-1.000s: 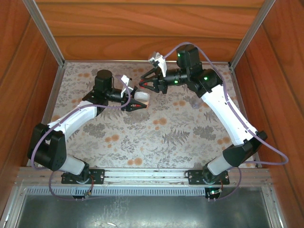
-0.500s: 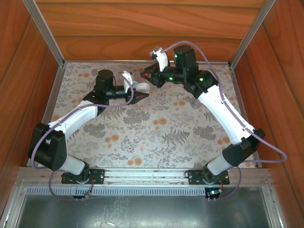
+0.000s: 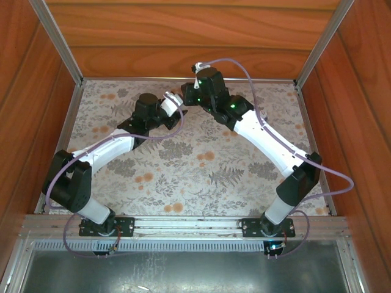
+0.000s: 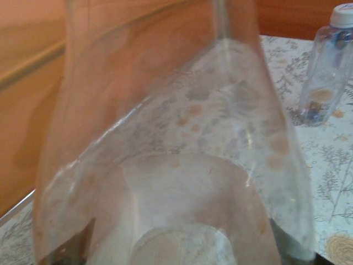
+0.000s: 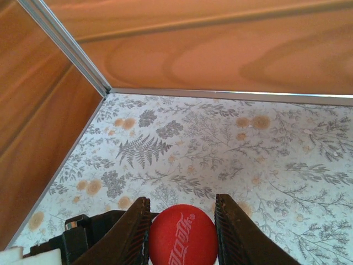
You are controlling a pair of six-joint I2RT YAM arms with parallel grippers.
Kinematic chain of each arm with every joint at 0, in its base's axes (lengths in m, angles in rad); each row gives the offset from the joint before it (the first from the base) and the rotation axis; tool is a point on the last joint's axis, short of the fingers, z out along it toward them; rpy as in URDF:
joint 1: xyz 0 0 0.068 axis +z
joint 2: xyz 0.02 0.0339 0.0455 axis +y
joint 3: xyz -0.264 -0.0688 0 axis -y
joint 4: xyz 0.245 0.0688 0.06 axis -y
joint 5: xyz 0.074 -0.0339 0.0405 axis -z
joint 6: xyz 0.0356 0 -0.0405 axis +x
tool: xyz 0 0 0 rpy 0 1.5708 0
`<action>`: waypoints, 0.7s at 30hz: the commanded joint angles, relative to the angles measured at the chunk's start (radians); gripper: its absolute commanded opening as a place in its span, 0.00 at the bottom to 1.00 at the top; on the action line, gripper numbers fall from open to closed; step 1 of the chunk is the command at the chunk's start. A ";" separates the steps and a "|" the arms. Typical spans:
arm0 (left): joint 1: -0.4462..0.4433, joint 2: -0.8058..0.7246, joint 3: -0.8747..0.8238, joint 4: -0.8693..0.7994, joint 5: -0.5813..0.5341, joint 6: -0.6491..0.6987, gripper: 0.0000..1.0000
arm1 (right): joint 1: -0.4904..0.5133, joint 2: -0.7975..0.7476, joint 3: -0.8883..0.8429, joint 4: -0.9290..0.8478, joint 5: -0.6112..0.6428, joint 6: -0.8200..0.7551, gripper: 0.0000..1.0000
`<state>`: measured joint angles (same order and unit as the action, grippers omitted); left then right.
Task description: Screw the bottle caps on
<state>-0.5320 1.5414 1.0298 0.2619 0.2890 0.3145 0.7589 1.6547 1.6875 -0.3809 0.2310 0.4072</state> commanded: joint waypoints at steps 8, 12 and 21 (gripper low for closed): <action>0.105 -0.052 -0.046 0.068 0.783 -0.022 0.51 | -0.130 -0.201 -0.068 0.113 -0.591 -0.382 0.65; 0.106 -0.053 -0.020 0.066 0.941 -0.099 0.51 | -0.146 -0.183 0.039 -0.078 -0.801 -0.492 0.67; 0.106 -0.055 0.014 0.066 1.024 -0.144 0.51 | -0.145 -0.084 0.185 -0.280 -0.980 -0.545 0.62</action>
<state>-0.4263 1.5105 1.0126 0.3073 1.2274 0.1951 0.6102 1.5288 1.8622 -0.5632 -0.6472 -0.0917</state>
